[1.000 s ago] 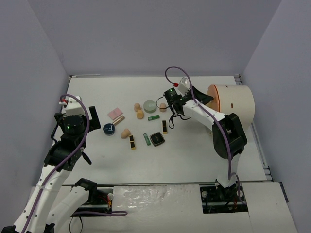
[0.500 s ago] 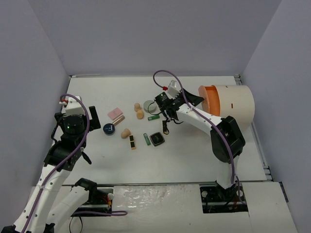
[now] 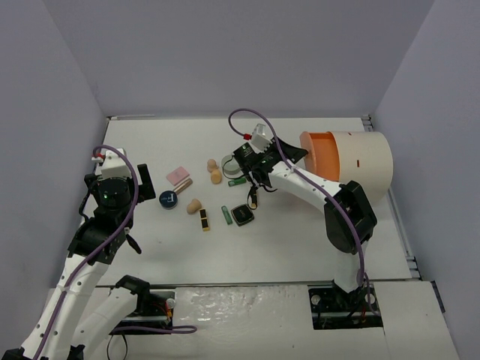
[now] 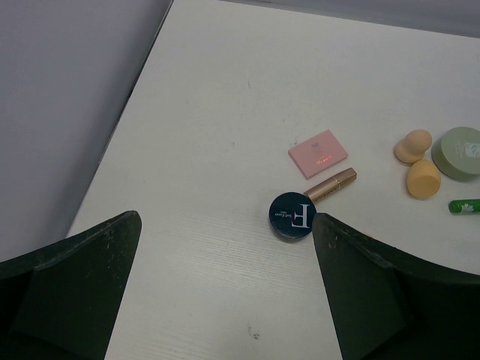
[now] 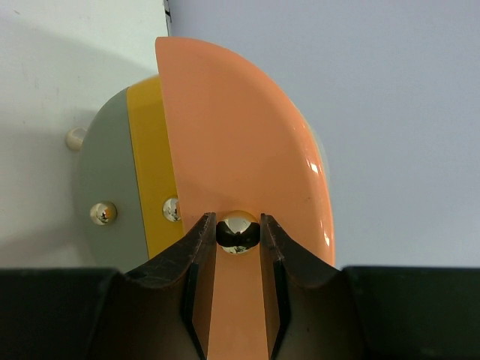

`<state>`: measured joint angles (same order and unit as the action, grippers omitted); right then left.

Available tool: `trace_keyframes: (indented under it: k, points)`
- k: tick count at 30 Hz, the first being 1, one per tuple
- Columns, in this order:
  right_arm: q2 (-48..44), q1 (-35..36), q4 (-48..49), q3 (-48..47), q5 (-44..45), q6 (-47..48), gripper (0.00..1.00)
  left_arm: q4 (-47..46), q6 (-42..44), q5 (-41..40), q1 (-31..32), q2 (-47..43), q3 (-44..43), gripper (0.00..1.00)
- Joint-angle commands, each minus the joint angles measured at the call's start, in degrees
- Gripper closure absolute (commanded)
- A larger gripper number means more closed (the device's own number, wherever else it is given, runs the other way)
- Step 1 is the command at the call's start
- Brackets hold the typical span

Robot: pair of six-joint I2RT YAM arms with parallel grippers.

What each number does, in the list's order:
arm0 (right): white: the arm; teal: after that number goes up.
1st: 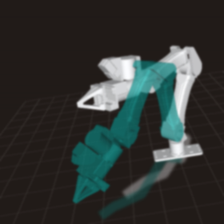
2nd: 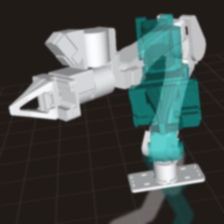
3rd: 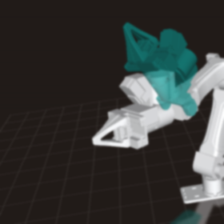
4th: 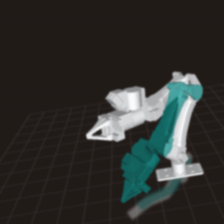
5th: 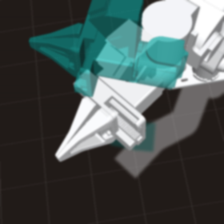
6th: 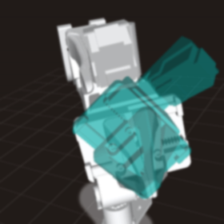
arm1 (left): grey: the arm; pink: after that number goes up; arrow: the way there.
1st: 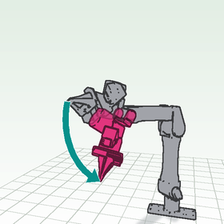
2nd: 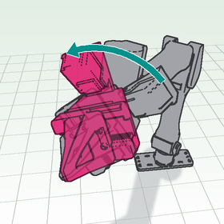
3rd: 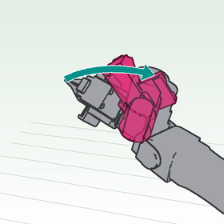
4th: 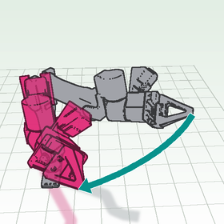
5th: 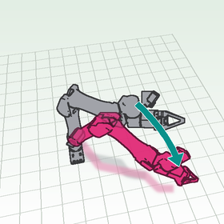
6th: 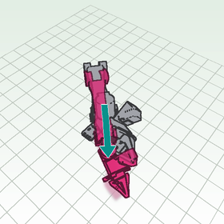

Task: Organize the makeup

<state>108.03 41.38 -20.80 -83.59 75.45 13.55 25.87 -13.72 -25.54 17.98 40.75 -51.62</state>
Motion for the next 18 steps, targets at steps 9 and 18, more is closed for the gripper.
trace_keyframes:
  k: [9,18]
  points:
    - [-3.3,1.4,0.3,-2.3,-2.2,-1.8,0.66,-2.8,-0.3,-0.3,-0.3,0.4,-0.9,0.03]
    - [-5.4,4.9,-0.3,-5.6,-9.1,-3.0,0.46,-2.8,-0.3,-0.6,-0.3,0.5,-0.9,0.03]
